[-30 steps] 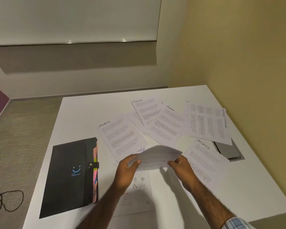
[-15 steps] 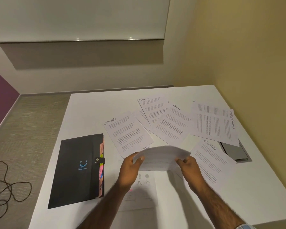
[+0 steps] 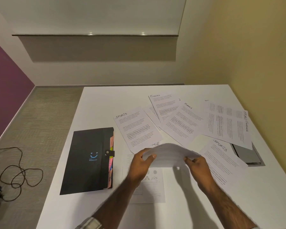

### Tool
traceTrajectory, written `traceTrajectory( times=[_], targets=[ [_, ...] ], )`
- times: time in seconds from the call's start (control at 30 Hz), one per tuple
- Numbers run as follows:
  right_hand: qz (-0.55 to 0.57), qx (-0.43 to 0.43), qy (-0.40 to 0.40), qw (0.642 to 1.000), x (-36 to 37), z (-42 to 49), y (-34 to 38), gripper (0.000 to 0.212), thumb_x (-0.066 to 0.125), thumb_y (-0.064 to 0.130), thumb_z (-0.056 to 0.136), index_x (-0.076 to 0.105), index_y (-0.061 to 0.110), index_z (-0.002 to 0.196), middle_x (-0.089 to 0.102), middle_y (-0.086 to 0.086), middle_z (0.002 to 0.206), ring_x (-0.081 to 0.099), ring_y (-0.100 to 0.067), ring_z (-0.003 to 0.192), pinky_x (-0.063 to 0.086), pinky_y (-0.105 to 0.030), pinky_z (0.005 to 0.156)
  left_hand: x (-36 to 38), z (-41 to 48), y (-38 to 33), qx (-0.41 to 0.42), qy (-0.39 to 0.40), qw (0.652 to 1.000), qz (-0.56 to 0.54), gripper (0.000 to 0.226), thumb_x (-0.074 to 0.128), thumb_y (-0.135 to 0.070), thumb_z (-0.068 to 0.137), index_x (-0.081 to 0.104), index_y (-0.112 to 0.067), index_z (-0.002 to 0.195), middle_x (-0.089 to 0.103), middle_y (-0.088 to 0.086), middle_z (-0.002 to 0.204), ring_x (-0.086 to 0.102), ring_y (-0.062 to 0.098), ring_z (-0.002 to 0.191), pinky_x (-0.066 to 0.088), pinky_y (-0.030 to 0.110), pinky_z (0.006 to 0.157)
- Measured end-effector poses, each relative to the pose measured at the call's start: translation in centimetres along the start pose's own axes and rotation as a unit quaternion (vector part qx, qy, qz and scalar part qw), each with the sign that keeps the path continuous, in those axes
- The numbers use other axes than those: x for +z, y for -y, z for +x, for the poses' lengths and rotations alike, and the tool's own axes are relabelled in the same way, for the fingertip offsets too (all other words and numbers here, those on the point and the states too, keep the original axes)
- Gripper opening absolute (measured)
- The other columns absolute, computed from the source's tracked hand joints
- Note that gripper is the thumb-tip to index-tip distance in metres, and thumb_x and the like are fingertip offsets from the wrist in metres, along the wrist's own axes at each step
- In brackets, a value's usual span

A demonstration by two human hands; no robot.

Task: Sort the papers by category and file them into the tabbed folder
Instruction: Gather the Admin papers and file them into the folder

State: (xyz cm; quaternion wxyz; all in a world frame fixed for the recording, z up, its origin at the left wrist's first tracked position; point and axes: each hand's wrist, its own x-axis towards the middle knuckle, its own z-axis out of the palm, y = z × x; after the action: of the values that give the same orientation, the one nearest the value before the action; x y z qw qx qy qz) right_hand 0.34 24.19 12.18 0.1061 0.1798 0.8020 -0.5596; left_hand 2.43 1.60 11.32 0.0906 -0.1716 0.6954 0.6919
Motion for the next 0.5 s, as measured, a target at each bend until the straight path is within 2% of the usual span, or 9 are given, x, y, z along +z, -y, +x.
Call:
traceTrajectory(
  times=[0.07, 0.1, 0.13, 0.17, 0.2, 0.23, 0.3, 0.43, 0.5],
  targets=[
    [-0.009, 0.005, 0.001, 1.0, 0.1, 0.3, -0.9, 0.04, 0.066, 0.032, 0.085, 0.067, -0.007, 0.096, 0.066, -0.002, 0.08, 0.059, -0.022, 0.072, 0.043, -0.03, 0.068, -0.2, -0.1, 0.3, -0.007, -0.004, 1.0, 0.006, 0.016, 0.067, -0.028, 0.095, 0.071, -0.043, 0.1, 0.076, -0.021, 0.102, 0.07, 0.016, 0.107, 0.056, 0.035, 0.091],
    [-0.005, 0.003, 0.007, 1.0, 0.2, 0.4, -1.0, 0.048, 0.065, 0.035, 0.082, 0.065, -0.011, 0.097, 0.06, -0.009, 0.074, 0.056, -0.023, 0.071, 0.042, -0.033, 0.067, -0.2, -0.2, 0.4, -0.008, -0.006, 1.0, 0.009, 0.015, 0.066, -0.029, 0.096, 0.069, -0.044, 0.099, 0.076, -0.022, 0.099, 0.07, 0.016, 0.105, 0.056, 0.036, 0.091],
    [-0.002, 0.007, 0.01, 1.0, 0.3, 0.2, -0.8, 0.041, 0.065, 0.031, 0.085, 0.066, -0.008, 0.098, 0.06, -0.018, 0.073, 0.056, -0.026, 0.069, 0.042, -0.034, 0.066, -0.3, -0.3, 0.3, -0.009, -0.004, 1.0, 0.011, 0.011, 0.064, -0.034, 0.095, 0.069, -0.043, 0.101, 0.076, -0.02, 0.101, 0.07, 0.016, 0.105, 0.058, 0.039, 0.093],
    [-0.003, 0.006, 0.013, 1.0, 0.3, 0.0, -0.5, 0.025, 0.064, 0.023, 0.091, 0.07, 0.0, 0.098, 0.066, -0.023, 0.078, 0.06, -0.031, 0.069, 0.044, -0.033, 0.065, -0.3, -0.2, 0.2, -0.006, -0.001, 1.0, 0.013, 0.013, 0.062, -0.039, 0.093, 0.069, -0.04, 0.104, 0.076, -0.015, 0.103, 0.07, 0.017, 0.104, 0.059, 0.044, 0.094],
    [-0.002, 0.003, 0.016, 1.0, 0.3, -0.3, 0.1, 0.011, 0.063, 0.015, 0.095, 0.072, 0.01, 0.097, 0.072, -0.019, 0.083, 0.065, -0.032, 0.071, 0.047, -0.031, 0.066, -0.6, -0.2, 0.0, 0.0, 0.004, 1.0, 0.012, 0.019, 0.06, -0.042, 0.092, 0.069, -0.037, 0.108, 0.076, -0.009, 0.104, 0.071, 0.019, 0.103, 0.06, 0.048, 0.092],
    [0.003, -0.002, 0.017, 1.0, 0.3, -0.6, 0.5, 0.015, 0.061, 0.009, 0.097, 0.073, 0.017, 0.096, 0.076, -0.009, 0.088, 0.07, -0.026, 0.076, 0.049, -0.026, 0.068, -0.8, -0.2, -0.3, 0.005, 0.007, 1.0, 0.006, 0.023, 0.059, -0.041, 0.094, 0.069, -0.033, 0.112, 0.077, -0.004, 0.105, 0.073, 0.021, 0.101, 0.061, 0.05, 0.089],
    [0.005, -0.013, 0.028, 0.999, 0.3, -1.0, 1.0, 0.021, 0.059, 0.003, 0.097, 0.074, 0.018, 0.095, 0.079, 0.003, 0.094, 0.071, -0.016, 0.084, 0.053, -0.025, 0.073, -1.7, -0.3, -1.0, 0.016, 0.006, 1.0, -0.022, 0.023, 0.057, -0.034, 0.1, 0.069, -0.024, 0.117, 0.078, 0.003, 0.106, 0.075, 0.026, 0.098, 0.062, 0.051, 0.086],
    [0.006, -0.024, 0.078, 0.997, 1.0, -1.4, 1.6, 0.015, 0.061, 0.005, 0.096, 0.074, 0.009, 0.095, 0.08, -0.003, 0.096, 0.074, -0.027, 0.092, 0.059, -0.044, 0.086, -3.5, -0.4, -2.5, -0.018, -0.02, 0.992, -0.12, 0.026, 0.06, -0.025, 0.101, 0.065, -0.014, 0.124, 0.077, 0.011, 0.112, 0.075, 0.031, 0.1, 0.061, 0.049, 0.087],
    [0.021, -0.029, 0.103, 0.994, 1.7, -1.8, 2.0, 0.016, 0.062, 0.008, 0.098, 0.075, 0.014, 0.104, 0.08, 0.0, 0.099, 0.076, -0.022, 0.092, 0.061, -0.039, 0.083, -4.1, -0.5, -3.2, -0.027, -0.031, 0.985, -0.167, 0.026, 0.062, -0.02, 0.1, 0.065, -0.013, 0.126, 0.076, 0.012, 0.116, 0.075, 0.032, 0.103, 0.06, 0.048, 0.088]
  ],
)
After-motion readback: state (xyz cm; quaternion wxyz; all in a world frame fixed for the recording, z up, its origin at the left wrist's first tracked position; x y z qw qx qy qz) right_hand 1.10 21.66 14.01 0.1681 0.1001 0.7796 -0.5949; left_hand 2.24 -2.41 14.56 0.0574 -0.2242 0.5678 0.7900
